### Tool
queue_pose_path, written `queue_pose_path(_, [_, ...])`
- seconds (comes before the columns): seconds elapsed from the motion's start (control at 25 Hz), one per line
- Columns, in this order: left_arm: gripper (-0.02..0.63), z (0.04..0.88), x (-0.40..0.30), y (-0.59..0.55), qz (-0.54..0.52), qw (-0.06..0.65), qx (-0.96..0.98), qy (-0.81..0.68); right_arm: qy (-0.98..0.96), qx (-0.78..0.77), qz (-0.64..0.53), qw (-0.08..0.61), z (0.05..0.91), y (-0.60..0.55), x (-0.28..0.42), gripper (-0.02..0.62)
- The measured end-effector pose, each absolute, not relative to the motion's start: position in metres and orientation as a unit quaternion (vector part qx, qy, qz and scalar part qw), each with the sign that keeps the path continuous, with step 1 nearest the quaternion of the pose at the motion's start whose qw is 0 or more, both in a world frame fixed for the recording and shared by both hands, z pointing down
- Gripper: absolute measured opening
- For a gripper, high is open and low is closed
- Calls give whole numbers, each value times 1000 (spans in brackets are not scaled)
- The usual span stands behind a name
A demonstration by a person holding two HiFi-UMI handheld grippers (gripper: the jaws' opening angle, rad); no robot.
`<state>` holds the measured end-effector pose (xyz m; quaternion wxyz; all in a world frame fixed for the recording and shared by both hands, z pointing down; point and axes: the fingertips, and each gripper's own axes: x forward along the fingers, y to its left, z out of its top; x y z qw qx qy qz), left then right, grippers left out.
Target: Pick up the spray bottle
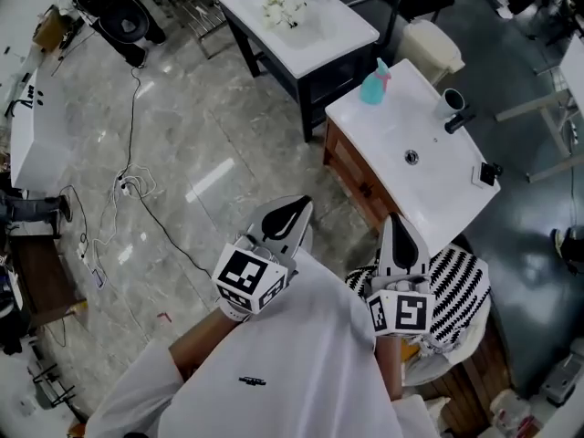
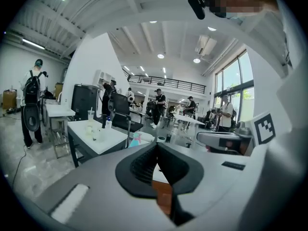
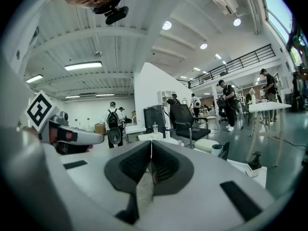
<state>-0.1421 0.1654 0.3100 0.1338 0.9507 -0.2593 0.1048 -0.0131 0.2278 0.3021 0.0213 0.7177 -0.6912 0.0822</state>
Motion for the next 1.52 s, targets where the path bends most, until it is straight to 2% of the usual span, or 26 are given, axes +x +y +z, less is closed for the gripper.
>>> queue_pose_path(0.24, [5,290,-129,50,103,122,960,-229,-664,743,81,30,296,114,7,6])
queue_pose_path(0.6, [3,297,-116,-40,88,130,968,-198,-646,757,80,48,299,20,15,6])
queue_pose_path(1.2, [5,301,-74,-76,93,157,961,-208,-662,742,69,79,298,-21,46,6])
queue_pose_path(1.52, [5,303,-48,-78,100,158,959,-214,-677,729,71,65,298,-30,69,6])
